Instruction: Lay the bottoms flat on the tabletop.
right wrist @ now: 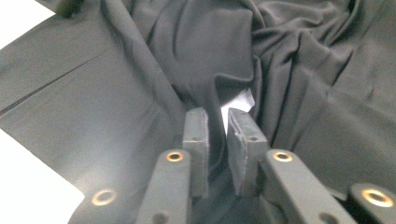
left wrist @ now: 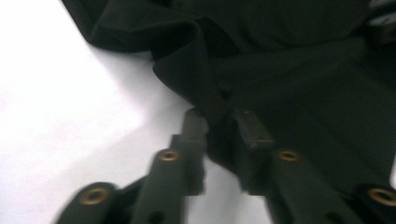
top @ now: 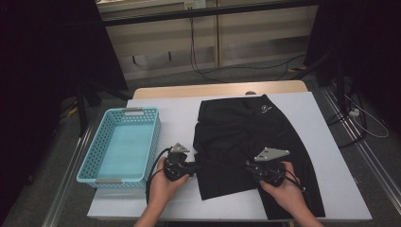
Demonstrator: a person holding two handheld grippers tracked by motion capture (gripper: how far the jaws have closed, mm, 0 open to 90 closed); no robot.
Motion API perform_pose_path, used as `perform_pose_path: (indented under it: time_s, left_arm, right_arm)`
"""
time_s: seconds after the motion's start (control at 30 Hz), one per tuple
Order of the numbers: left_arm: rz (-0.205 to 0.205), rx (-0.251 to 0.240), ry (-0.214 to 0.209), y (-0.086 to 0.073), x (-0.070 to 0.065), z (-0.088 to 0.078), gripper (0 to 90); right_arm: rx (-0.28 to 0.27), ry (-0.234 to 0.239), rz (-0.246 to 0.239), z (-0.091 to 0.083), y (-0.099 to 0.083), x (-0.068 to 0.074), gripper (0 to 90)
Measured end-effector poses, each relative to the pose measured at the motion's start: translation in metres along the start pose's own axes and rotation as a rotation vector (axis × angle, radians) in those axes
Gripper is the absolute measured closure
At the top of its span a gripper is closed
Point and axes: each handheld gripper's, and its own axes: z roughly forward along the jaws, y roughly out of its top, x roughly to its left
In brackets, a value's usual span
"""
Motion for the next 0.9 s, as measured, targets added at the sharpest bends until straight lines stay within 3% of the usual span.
perform_pose_path:
  time_s: [0.13,0.2,0.4,0.6,0.77,0.9]
  left_arm:
    - [-0.033,0.007,-0.043,0.0,0.001,0.001,89.0]
    - [-0.015,0.019,-0.032,0.001,0.001,-0.001,89.4]
    - [-0.061,-0.009,-0.047,0.004,0.012,-0.019,89.6]
    - [-0.056,-0.011,-0.023,0.004,0.017,-0.028,89.5]
    - [-0.045,-0.026,-0.016,0.004,0.017,-0.024,89.3]
    - [-0.036,-0.038,-0.019,0.006,0.014,-0.016,88.9]
  right_arm:
    - [0.015,0.013,-0.007,0.001,-0.001,0.003,80.7]
    - [0.015,0.023,-0.003,0.002,-0.001,0.004,82.2]
    - [0.013,0.064,0.021,0.001,-0.001,0.002,88.6]
    - [0.002,0.114,0.013,0.001,0.002,0.012,88.6]
    - [0.003,0.102,0.005,0.003,0.002,0.011,88.1]
    - [0.01,0.065,-0.003,0.004,0.0,0.007,88.5]
